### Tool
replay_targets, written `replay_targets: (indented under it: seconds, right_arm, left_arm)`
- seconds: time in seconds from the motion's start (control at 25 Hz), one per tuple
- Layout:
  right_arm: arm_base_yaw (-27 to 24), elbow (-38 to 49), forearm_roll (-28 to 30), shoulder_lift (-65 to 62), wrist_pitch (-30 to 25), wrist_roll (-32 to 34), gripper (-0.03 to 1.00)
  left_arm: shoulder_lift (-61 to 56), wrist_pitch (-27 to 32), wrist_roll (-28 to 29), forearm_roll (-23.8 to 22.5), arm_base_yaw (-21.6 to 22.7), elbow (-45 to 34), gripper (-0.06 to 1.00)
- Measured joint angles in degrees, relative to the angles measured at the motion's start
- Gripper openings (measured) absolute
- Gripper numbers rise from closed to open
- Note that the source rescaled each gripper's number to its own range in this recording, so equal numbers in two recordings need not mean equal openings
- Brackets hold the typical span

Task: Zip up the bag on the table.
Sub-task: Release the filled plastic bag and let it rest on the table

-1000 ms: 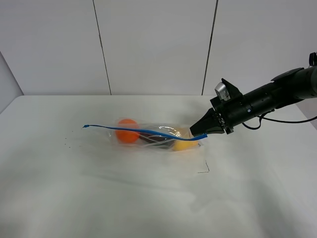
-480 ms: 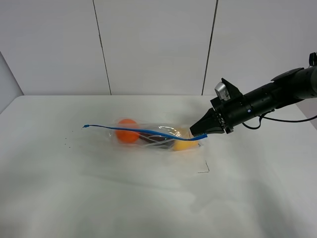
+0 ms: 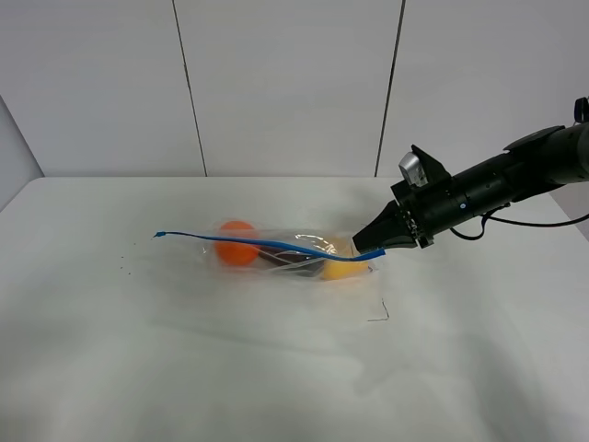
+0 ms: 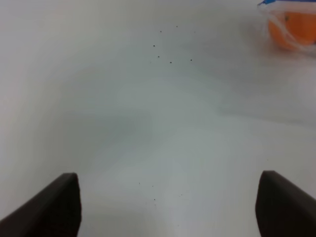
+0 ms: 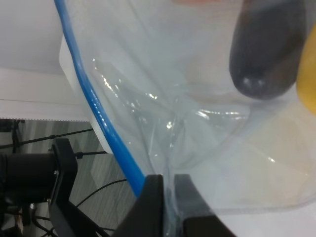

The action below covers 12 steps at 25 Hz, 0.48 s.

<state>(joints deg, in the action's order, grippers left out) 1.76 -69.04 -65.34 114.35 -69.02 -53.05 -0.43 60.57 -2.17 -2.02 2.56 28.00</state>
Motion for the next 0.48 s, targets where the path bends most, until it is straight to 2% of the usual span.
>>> replay_targets:
  seconds: [0.32, 0.4, 0.48]
  right_arm:
    - [0.0, 0.0, -0.05, 0.0, 0.0, 0.0, 0.0]
    - [0.0, 0.0, -0.05, 0.0, 0.0, 0.0, 0.0]
    - [0.0, 0.0, -0.11, 0.0, 0.0, 0.0, 0.0]
  left_arm:
    - [0.0, 0.0, -1.24, 0.67, 0.0, 0.0, 0.74]
    - [0.0, 0.0, -1.37, 0.67, 0.0, 0.0, 0.8]
    - [0.0, 0.0, -1.37, 0.62, 0.0, 0.0, 0.89]
